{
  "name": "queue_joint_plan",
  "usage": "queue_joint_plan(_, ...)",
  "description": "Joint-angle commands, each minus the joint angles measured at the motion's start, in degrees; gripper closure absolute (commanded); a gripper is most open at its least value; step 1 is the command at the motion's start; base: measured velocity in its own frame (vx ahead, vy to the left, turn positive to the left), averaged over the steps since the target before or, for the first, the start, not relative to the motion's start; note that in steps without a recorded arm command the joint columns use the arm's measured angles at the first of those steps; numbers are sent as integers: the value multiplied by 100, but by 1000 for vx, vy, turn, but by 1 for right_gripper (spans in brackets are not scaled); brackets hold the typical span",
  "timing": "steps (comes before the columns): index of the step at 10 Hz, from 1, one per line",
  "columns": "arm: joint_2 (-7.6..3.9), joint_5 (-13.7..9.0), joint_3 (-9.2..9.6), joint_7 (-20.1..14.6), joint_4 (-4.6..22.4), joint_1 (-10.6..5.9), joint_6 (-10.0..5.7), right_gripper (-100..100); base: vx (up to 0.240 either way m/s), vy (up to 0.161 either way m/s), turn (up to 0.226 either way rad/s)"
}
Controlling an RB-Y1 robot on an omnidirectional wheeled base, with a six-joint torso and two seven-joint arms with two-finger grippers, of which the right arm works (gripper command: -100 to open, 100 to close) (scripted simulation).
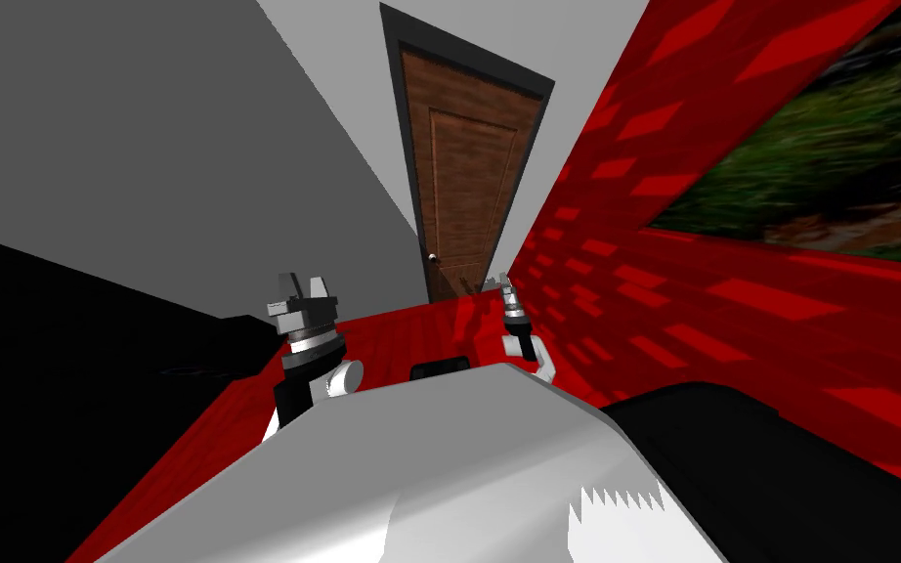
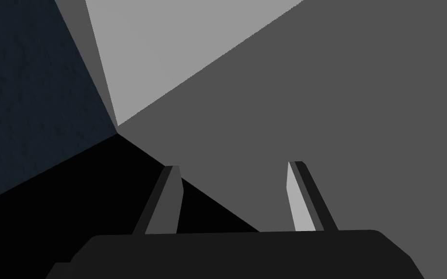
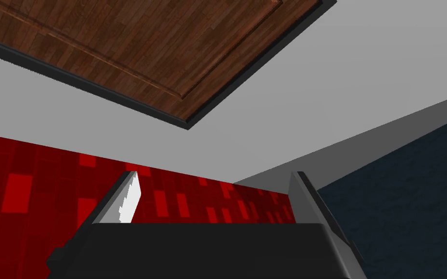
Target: Pull the door open
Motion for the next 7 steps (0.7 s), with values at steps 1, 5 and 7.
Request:
queue_joint_plan(1, -17, 74, -106, 125, 180, -9, -105, -100, 112, 37, 69)
queue_joint_plan(5, -50, 268, -350, 425, 596, -68, -293, -100, 103, 50, 76)
queue_joint_plan(7, -59, 371, -479, 583, 815, -99, -391, -100, 112, 45, 74)
